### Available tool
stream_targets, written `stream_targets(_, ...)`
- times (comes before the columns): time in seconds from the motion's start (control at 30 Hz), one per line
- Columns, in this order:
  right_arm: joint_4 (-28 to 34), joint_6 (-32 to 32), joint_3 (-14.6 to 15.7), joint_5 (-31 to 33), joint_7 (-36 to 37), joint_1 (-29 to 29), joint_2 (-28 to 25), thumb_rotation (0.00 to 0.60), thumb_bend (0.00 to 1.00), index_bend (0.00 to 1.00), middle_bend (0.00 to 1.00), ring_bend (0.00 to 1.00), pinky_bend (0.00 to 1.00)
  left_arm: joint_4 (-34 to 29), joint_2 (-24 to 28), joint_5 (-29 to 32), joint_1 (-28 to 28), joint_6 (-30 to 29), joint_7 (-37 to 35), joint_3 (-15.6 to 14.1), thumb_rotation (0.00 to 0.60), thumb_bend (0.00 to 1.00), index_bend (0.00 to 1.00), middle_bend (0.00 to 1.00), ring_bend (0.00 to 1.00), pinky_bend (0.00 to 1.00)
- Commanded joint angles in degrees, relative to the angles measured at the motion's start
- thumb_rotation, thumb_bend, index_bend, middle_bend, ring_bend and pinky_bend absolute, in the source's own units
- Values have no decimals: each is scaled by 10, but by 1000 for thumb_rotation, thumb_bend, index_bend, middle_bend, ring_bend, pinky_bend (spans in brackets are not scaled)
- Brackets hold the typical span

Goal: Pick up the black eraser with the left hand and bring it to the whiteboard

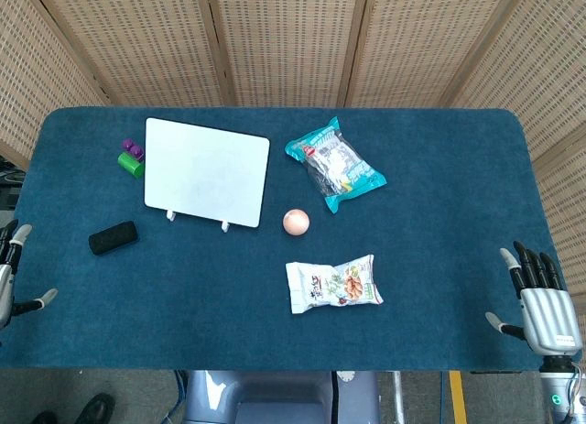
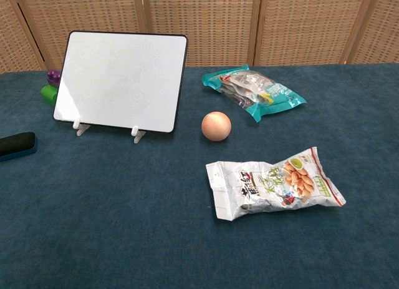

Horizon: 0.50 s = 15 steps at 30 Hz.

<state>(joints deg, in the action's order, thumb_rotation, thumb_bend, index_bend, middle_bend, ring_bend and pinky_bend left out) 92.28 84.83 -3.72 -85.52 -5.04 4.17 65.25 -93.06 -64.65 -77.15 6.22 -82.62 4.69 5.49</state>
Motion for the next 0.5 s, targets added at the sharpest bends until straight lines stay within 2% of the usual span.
stream_targets(0.03,0,0,0,0,0,0,0,600,53,12,0,0,0,-1,1,1,0,2,-1,0,600,0,0,0,0,0)
stream_targets(0.3,-1,2,1,-2,2,-1,0,600,53,12,0,0,0,6,-3,13,8,20,3,2,600,0,0,0,0,0)
stream_targets(0.43,-1,0,0,-1,1,0,0,600,53,12,0,0,0,33,-18,70,37,73,0,32,600,0,0,0,0,0)
stream_targets(0.5,0,-1,0,0,0,0,0,600,53,12,0,0,0,64,-36,120,64,117,-20,63,600,0,0,0,0,0)
